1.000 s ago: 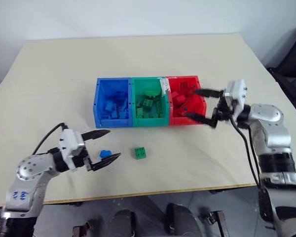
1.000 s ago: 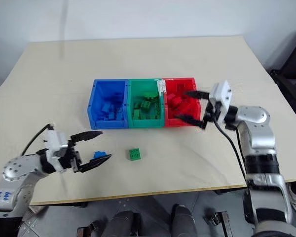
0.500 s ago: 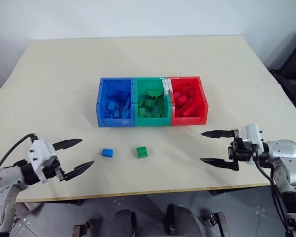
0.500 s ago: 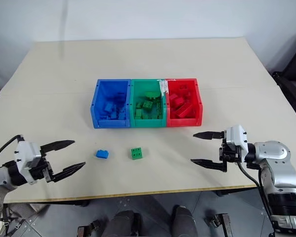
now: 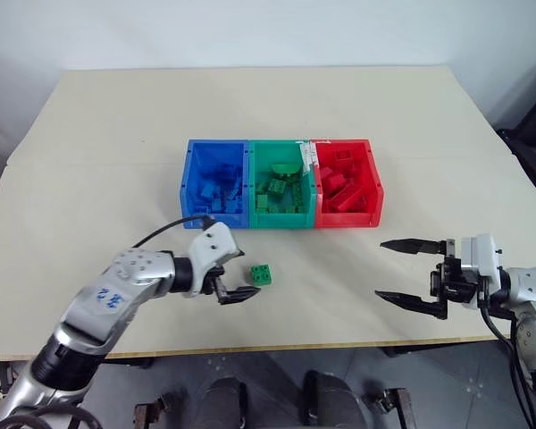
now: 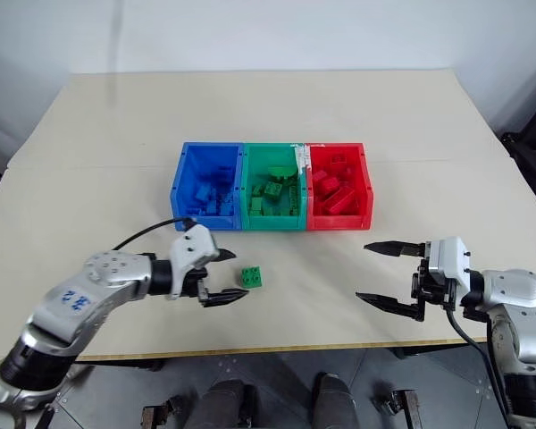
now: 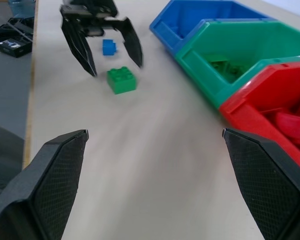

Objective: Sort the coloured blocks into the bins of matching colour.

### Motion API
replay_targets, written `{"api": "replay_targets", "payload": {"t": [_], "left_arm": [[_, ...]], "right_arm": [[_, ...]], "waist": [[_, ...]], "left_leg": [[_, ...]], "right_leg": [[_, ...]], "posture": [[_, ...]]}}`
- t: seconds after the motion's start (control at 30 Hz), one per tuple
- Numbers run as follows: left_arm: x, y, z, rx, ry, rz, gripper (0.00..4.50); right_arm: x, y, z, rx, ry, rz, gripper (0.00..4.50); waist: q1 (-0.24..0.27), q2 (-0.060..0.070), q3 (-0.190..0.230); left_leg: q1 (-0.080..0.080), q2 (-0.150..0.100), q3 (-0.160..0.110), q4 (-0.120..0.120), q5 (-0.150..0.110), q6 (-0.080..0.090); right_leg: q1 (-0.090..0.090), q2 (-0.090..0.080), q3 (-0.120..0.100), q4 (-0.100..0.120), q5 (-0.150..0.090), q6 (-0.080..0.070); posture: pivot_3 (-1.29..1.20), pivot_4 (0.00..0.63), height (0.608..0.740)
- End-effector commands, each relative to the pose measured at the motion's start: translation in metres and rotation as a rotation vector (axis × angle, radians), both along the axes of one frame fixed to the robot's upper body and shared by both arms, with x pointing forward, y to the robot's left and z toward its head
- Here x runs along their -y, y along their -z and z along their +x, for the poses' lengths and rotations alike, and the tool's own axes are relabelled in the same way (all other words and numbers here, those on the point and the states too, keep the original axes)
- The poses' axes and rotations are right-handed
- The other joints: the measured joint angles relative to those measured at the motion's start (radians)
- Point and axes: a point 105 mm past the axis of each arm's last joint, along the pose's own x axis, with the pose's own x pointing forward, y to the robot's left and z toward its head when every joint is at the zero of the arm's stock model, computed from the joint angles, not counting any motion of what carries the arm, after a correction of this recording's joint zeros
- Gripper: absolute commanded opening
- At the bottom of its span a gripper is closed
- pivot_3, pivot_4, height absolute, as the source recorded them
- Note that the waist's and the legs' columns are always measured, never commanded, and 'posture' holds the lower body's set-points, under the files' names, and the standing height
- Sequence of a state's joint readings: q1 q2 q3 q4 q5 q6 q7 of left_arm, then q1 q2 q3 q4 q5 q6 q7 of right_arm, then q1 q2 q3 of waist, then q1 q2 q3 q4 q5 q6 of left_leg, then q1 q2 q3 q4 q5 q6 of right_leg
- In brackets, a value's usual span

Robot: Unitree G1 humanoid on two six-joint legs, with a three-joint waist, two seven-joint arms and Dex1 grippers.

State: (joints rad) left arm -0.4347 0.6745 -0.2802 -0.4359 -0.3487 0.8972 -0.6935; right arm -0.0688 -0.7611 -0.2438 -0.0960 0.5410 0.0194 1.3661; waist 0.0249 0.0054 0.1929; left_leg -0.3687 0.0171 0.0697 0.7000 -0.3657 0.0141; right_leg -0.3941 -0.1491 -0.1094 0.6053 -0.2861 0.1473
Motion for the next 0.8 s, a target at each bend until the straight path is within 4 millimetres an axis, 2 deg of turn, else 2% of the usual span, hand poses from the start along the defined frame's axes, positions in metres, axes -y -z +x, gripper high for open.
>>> {"api": "replay_targets", "payload": {"t": [0.03, 0.1, 0.2, 0.37, 0.47, 0.57, 0.7, 0.8], "left_arm": [[-0.001, 0.006, 0.004, 0.0, -0.009, 0.055, 4.5], [-0.001, 0.013, 0.002, -0.015, 0.006, 0.084, 4.5], [-0.004, 0.016, 0.002, -0.003, 0.014, 0.128, 3.91], [-0.003, 0.009, 0.008, 0.039, 0.015, 0.11, 2.38], [0.008, -0.009, 0.015, 0.112, 0.023, 0.035, 1.45], [0.024, -0.038, 0.02, 0.162, 0.044, -0.123, 1.43], [0.025, -0.072, 0.052, 0.299, -0.045, -0.205, 1.43], [0.024, -0.098, 0.082, 0.42, -0.149, -0.274, 1.43]], "right_arm": [[-0.003, -0.008, -0.008, 0.026, -0.003, 0.007, 4.49], [-0.001, -0.004, -0.009, 0.015, 0.015, 0.007, 4.49], [0.003, 0.002, -0.011, 0.003, 0.028, -0.009, 4.5], [0.001, 0.004, -0.013, -0.002, 0.044, 0.007, 4.5], [0.003, 0.008, -0.015, -0.014, 0.073, 0.016, 4.5], [0.003, 0.005, -0.016, -0.005, 0.11, 0.059, 4.5], [-0.001, -0.014, -0.009, 0.052, 0.21, 0.224, 4.5], [0.005, -0.034, 0.004, 0.169, 0.353, 0.344, 4.5]], "waist": [[-0.001, 0.0, 0.0], [0.0, 0.0, 0.0], [0.0, 0.0, 0.0], [0.0, 0.0, 0.0], [0.004, 0.0, 0.0], [0.009, 0.0, 0.0], [0.009, 0.0, 0.0], [0.008, 0.0, 0.0]], "left_leg": [[0.0, 0.0, 0.0, 0.0, 0.0, 0.0], [0.0, 0.0, 0.0, 0.0, 0.0, 0.0], [0.0, 0.0, 0.001, 0.001, 0.0, 0.0], [0.001, 0.0, 0.001, 0.001, 0.0, 0.0], [0.0, 0.0, 0.001, 0.001, 0.0, 0.0], [-0.002, 0.0, 0.001, 0.003, 0.0, 0.0], [-0.001, 0.0, 0.001, 0.004, 0.001, 0.0], [-0.001, 0.0, 0.001, 0.004, 0.002, -0.001]], "right_leg": [[0.0, 0.0, 0.0, 0.0, 0.0, 0.0], [0.0, 0.0, 0.0, 0.0, 0.0, 0.0], [0.001, 0.0, 0.0, 0.0, 0.0, 0.0], [0.001, 0.0, 0.0, 0.0, 0.0, 0.0], [0.001, 0.0, 0.0, 0.0, 0.0, 0.0], [0.001, 0.0, -0.001, 0.0, 0.0, 0.0], [0.001, 0.0, -0.002, 0.001, 0.0, 0.0], [0.002, 0.0, -0.002, 0.001, 0.0, 0.0]], "posture": [[0.0, 0.15, 0.74], [0.0, 0.15, 0.74], [0.0, 0.15, 0.74], [0.0, 0.15, 0.74], [0.0, 0.15, 0.74], [0.0, 0.15, 0.74], [0.0, 0.15, 0.74], [0.0, 0.15, 0.74]]}}
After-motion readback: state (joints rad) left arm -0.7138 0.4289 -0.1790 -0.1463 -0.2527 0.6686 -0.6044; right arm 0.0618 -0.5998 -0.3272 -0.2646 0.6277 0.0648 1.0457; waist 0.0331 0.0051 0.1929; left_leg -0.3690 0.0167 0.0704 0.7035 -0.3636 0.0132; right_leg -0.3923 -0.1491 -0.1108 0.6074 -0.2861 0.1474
